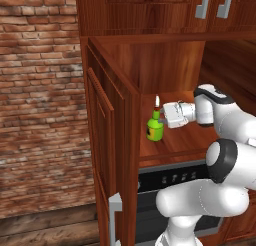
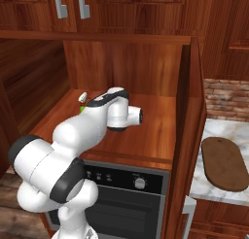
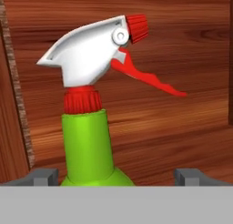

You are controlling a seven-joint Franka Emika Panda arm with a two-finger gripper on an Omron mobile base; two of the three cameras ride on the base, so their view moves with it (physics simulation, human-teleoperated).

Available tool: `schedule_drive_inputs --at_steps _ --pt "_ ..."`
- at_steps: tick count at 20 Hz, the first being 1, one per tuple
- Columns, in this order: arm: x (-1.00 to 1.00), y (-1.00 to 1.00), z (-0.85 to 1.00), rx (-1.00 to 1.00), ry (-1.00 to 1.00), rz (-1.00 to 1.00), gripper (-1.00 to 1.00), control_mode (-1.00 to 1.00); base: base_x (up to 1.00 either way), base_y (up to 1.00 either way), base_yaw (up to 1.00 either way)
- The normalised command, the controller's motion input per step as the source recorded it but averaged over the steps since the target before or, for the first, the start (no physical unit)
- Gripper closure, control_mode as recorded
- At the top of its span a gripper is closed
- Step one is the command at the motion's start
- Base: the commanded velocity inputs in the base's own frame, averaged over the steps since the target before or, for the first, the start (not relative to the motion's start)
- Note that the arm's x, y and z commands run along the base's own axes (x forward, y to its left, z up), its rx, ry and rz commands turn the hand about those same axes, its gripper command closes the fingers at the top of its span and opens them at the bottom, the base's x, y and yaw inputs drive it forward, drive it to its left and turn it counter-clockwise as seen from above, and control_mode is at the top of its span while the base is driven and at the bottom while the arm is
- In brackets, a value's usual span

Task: Grab the spray bottle from the cabinet, then place it next to the cutting board for sanitizing. Then grab the dish brush from the countertop next to the sink and place it next to the cutting board.

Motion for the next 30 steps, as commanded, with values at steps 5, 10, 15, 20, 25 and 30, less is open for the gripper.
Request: schedule_drive_inputs --at_steps 5,10,15,20,25,30 --pt "-0.01 0.24 0.0 0.0 0.0 0.0 -1.0 -1.0 0.0 0.0 0.0" --pt "0.01 0.29 0.0 0.0 0.0 0.0 -1.0 -1.0 0.0 0.0 0.0" --pt "0.0 -0.03 0.0 0.0 0.0 0.01 -1.0 -1.0 0.0 0.0 0.0" --pt "-0.1 -0.3 0.0 0.03 -0.04 0.04 -1.0 -1.0 0.0 0.0 0.0" --pt "-0.07 -0.16 0.0 0.02 -0.03 0.01 -1.0 -1.0 0.0 0.0 0.0" --pt "0.0 0.03 0.0 0.0 0.0 0.0 -1.0 -1.0 0.0 0.0 0.0"
